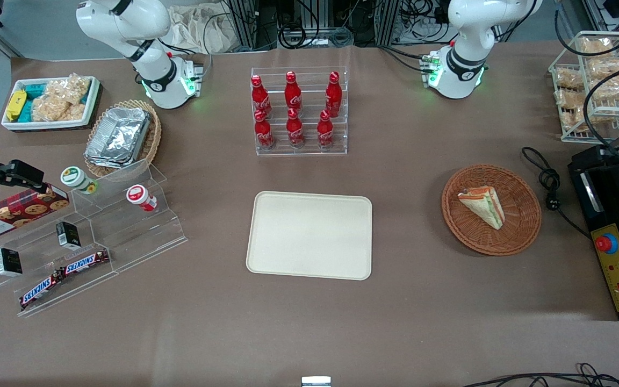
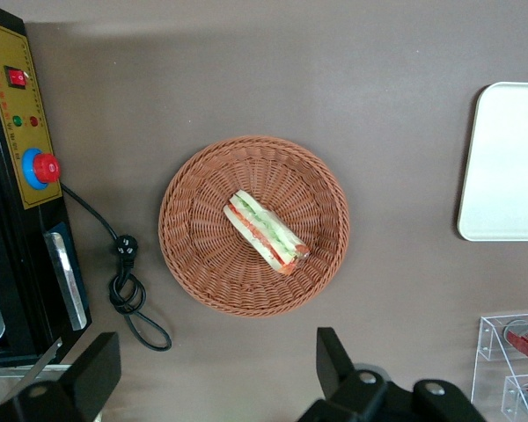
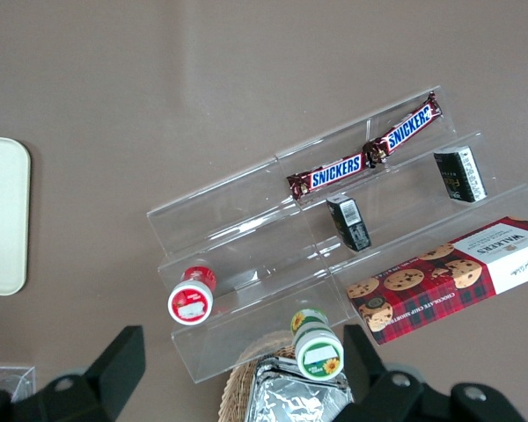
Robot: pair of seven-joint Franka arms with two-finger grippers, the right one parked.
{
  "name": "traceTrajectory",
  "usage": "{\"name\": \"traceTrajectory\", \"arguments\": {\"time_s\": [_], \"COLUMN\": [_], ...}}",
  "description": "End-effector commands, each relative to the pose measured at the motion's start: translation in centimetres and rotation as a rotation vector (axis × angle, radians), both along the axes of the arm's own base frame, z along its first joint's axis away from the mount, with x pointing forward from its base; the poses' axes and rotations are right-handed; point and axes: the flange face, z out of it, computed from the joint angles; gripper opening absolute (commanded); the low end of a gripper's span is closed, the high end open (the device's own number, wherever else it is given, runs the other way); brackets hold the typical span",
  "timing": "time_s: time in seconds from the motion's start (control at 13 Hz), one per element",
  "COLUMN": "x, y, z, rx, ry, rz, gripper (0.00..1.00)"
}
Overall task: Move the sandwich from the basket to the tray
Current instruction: 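Move the left gripper toward the sandwich in the wicker basket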
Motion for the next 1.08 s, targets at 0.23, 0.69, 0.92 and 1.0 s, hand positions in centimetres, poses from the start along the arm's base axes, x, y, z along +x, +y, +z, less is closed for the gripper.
{"name": "traceTrajectory", "arguments": {"time_s": [0.23, 0.69, 0.92, 1.0], "x": [0.5, 0.0, -1.1, -1.4], "y": [-0.3, -0.9, -1.0, -1.1], "z": [-0.5, -7.8, -13.3, -15.2], "rx": [0.012, 0.035, 0.064, 0.074], "ry": [0.025, 0.16, 0.219, 0.204], "rz": [-0.016, 0.151, 0.232, 0.291], "gripper": [0.99, 0.99, 0.99, 0.99]}}
